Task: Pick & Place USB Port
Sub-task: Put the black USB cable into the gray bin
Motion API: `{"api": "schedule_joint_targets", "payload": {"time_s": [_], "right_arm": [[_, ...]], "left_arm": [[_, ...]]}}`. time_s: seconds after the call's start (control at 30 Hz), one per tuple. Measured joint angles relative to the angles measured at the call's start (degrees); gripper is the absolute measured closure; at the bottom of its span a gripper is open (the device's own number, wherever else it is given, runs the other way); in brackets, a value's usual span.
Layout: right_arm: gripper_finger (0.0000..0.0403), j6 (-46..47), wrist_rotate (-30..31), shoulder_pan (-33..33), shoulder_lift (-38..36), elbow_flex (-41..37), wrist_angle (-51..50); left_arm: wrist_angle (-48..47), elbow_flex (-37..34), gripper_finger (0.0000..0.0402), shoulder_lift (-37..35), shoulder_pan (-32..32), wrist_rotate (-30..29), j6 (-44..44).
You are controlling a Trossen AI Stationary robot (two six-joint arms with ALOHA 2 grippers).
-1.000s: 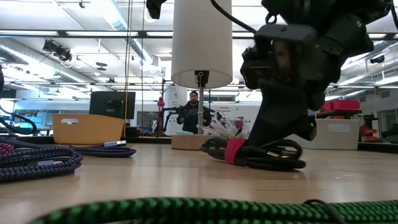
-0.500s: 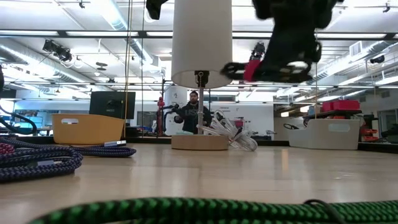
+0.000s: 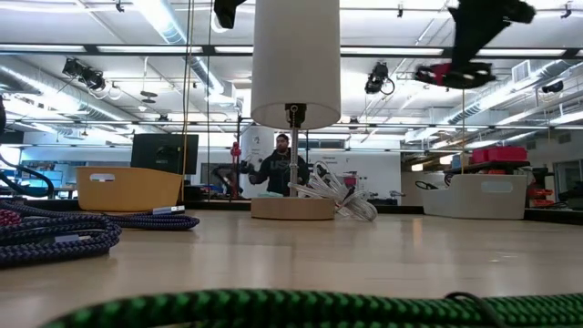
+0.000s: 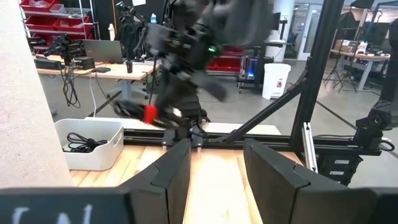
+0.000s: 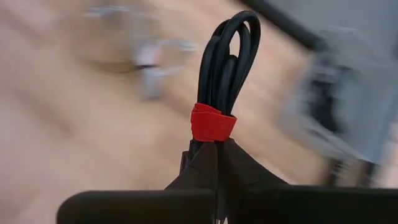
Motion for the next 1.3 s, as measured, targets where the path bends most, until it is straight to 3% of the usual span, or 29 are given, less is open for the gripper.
{"api": "schedule_joint_targets", "payload": {"time_s": [0.1, 0.37, 0.83, 1.3], "right_arm": [[0.0403, 4.09, 1.88, -3.26, -0.54, -0.09, -7.56], [0.0403, -2.41, 7.67, -18.01, -1.67, -5.39, -6.09], [0.0403, -17.41, 12.79, -45.02, -1.66, -20.25, 12.43], [0.0403, -31.32, 9.92, -58.40, -1.66, -30.05, 30.02]], "left_arm": [[0.02, 0.00, 0.0246, 0.00, 0.00, 0.00, 0.00], [0.04, 0.00, 0.0246, -0.02, 0.01, 0.00, -0.02], [-0.04, 0.00, 0.0246, -0.02, -0.18, 0.02, -0.04], [-0.95, -0.02, 0.0246, -0.02, -0.16, 0.02, -0.07]]}}
